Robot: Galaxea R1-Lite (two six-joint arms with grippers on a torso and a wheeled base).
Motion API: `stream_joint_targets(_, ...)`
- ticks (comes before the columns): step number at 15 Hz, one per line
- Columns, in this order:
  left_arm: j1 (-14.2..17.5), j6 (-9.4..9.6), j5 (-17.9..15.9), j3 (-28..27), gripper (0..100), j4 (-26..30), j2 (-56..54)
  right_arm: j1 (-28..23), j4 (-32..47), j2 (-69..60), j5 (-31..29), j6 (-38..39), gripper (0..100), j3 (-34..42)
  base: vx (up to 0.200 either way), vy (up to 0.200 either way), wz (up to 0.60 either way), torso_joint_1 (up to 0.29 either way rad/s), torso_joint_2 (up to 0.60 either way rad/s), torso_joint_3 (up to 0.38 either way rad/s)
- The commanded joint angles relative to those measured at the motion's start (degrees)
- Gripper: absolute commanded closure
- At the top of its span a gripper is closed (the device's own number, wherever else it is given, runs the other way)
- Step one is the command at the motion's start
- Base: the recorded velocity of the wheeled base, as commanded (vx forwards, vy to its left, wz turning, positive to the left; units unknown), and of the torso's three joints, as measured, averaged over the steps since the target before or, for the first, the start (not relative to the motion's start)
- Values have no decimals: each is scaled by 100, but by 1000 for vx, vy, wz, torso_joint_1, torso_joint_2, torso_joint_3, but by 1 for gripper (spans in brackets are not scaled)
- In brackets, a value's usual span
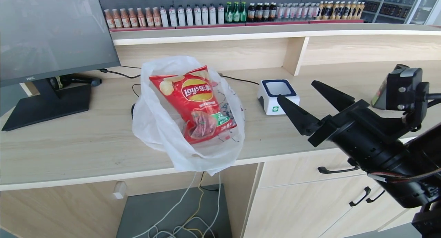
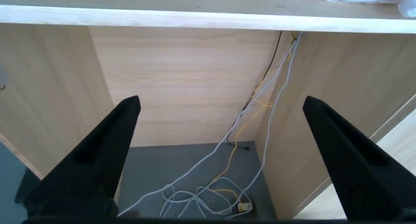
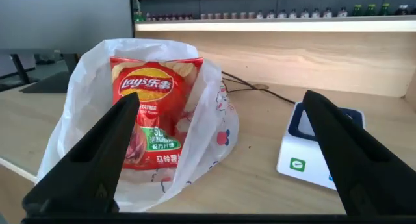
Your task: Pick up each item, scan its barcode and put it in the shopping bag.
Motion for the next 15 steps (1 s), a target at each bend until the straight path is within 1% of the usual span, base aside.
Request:
stream_joint_targets(1, 0, -2, 1, 0, 0, -1, 0, 2, -73, 19, 15, 16, 0, 3, 0, -200, 0, 12, 2, 2)
stream_joint_targets(5, 0, -2, 1, 0, 0, -1, 0, 2, -73, -8, 15, 7, 0, 65, 0, -200, 0, 6, 2, 2)
stream_joint_targets(8, 0, -2, 1, 0, 0, -1, 0, 2, -91, -43, 6, 51, 0, 205, 0, -200, 600, 5, 2, 2)
stream_joint_targets(15, 0, -2, 1, 0, 0, -1, 0, -42, -109, -140, 6, 60, 0, 267, 0, -200, 0, 2, 4, 0)
